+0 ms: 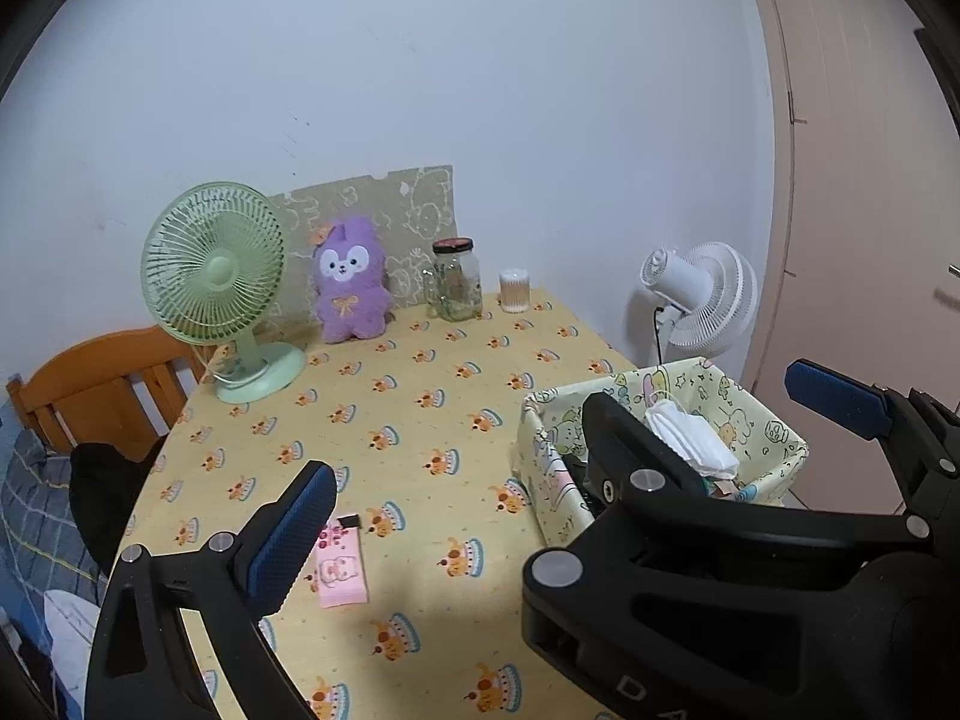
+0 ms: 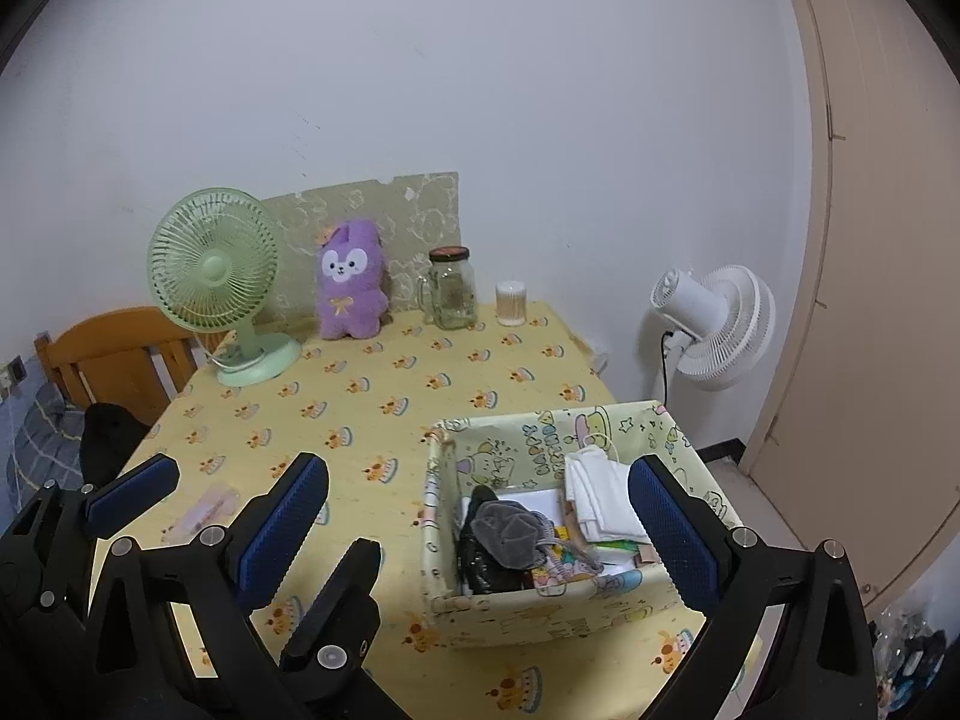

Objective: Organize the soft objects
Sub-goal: 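Withdraw both tools from the box toward the pink pouch and plastic bag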

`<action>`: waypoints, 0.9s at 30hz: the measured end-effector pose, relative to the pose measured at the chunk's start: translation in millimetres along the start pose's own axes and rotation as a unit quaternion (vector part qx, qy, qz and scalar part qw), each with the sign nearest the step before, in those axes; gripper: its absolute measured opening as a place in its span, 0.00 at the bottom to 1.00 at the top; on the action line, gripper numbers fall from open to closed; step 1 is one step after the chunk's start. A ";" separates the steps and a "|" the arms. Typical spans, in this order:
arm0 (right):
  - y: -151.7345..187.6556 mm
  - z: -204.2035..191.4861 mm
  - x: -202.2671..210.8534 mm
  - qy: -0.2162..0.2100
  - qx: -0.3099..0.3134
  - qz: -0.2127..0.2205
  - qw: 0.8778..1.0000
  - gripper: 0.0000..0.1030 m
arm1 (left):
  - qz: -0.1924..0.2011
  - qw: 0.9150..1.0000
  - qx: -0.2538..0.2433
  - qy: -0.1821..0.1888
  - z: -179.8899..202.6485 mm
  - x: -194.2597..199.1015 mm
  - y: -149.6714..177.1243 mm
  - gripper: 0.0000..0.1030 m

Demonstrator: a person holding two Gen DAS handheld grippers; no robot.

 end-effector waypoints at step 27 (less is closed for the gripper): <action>16.2 -62.0 -4.3 -0.024 0.008 -0.003 1.000 1.00 | -0.006 1.000 0.010 -0.019 -58.3 4.4 23.3 1.00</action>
Point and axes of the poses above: each gripper's, at about its wrist camera, not at the fingertips, and x roughly against the way its jaws point, z to its right, y to its underside, the point moved 2 cm from there along -x, roughly the way its jaws point, and after that the axes turned 11 degrees about z, right-handed, at the moved point
